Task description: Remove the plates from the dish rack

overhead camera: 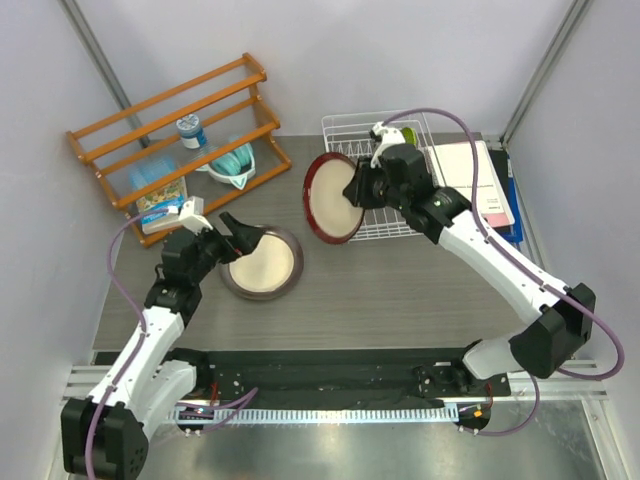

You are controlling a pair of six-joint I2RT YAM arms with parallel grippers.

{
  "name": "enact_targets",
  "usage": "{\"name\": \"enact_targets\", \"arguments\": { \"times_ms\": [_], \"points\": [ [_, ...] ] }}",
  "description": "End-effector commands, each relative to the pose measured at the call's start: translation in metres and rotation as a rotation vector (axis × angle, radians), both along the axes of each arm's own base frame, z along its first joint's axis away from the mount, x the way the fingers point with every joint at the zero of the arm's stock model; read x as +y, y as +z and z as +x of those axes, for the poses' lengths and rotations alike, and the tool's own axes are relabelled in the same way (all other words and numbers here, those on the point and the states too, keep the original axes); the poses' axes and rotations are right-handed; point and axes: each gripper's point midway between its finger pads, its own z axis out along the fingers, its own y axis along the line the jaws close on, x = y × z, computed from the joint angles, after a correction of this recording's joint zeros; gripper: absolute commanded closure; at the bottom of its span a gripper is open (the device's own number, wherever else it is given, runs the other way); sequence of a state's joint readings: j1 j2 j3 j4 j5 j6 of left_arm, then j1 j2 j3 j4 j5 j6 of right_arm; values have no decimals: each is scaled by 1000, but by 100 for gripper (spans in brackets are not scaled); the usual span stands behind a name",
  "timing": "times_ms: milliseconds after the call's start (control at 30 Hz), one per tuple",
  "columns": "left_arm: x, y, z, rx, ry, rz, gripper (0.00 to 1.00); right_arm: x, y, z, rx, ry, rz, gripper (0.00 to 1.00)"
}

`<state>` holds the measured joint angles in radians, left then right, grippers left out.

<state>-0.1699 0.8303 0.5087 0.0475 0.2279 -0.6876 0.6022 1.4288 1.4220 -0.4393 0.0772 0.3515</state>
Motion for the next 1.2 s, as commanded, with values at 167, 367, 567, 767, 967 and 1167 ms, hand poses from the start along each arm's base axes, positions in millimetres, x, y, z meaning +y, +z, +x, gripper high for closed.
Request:
{"name": "enact_targets", "arguments": {
  "times_ms": [167, 367, 567, 767, 967, 1167],
  "points": [
    [-42, 12, -13, -95, -190, -190, 5, 68, 53, -59, 20, 321, 595, 99],
    [-44, 15, -15, -139, -187, -226, 5, 75, 47, -64, 43, 359, 661, 99],
    [-49, 12, -11, -157, -201, -252, 6, 84, 41, -73, 110, 406, 779, 99],
    [-55, 19, -4, -185, -204, -279, 20, 91, 35, -82, 158, 459, 884, 99],
    [-62, 17, 2, -185, -222, -294, 46, 97, 25, -93, 246, 531, 1009, 99],
    [-63, 10, -2, -169, -231, -294, 92, 99, 19, -94, 274, 553, 1048, 99]
  ]
}}
